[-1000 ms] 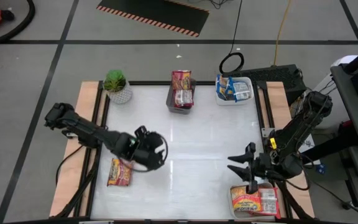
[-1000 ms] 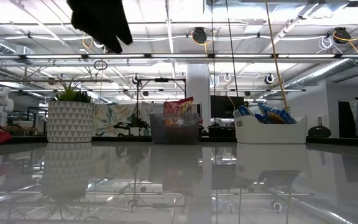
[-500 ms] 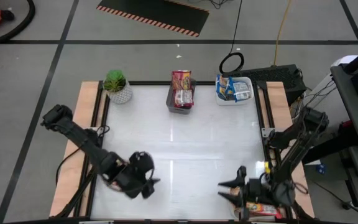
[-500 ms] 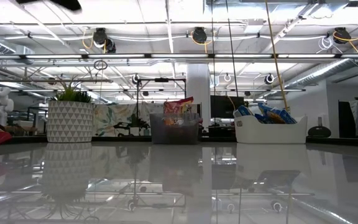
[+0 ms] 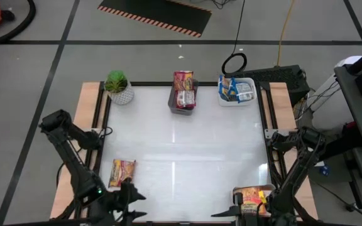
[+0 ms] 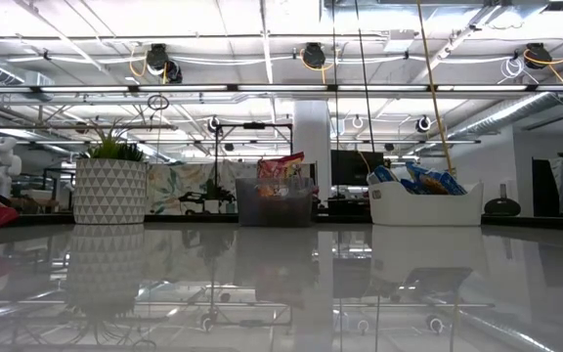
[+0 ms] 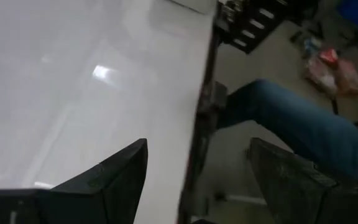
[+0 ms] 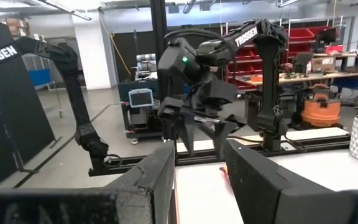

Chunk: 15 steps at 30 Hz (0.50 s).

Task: Sort Maruchan noodles
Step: Put the red noodle pack into the black bin

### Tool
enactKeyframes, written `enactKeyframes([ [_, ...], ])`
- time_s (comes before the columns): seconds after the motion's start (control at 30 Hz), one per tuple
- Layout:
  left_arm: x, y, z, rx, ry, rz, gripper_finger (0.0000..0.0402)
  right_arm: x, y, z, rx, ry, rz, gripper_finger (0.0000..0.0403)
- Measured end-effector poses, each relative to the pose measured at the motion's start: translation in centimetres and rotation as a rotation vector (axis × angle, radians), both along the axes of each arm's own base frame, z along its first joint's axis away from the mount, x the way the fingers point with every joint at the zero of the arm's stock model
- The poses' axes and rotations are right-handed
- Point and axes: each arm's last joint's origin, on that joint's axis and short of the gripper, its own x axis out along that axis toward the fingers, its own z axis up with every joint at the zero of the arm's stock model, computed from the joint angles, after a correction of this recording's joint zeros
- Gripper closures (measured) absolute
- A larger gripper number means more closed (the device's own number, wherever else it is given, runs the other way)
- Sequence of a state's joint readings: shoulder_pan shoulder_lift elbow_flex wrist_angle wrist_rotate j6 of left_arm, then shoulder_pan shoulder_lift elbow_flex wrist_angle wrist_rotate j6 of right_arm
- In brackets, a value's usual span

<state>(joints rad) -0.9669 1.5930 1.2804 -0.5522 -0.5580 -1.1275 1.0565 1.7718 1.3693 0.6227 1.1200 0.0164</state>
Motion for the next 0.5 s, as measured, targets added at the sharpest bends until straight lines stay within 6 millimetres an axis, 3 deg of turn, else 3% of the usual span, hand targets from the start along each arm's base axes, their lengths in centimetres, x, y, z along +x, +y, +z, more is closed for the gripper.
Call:
enactKeyframes([
  [0.17,-1.3,-0.5,-0.8,0.057,0.031,0.013,0.0119,0.0,0.0,0.0,-0.003,0.001,0.0,0.0264],
  [0.5,-1.9,1.0,-3.8,0.067,0.329,0.226,0.0119,0.0,0.0,0.0,-0.004,-0.002,0.018,0.0264],
])
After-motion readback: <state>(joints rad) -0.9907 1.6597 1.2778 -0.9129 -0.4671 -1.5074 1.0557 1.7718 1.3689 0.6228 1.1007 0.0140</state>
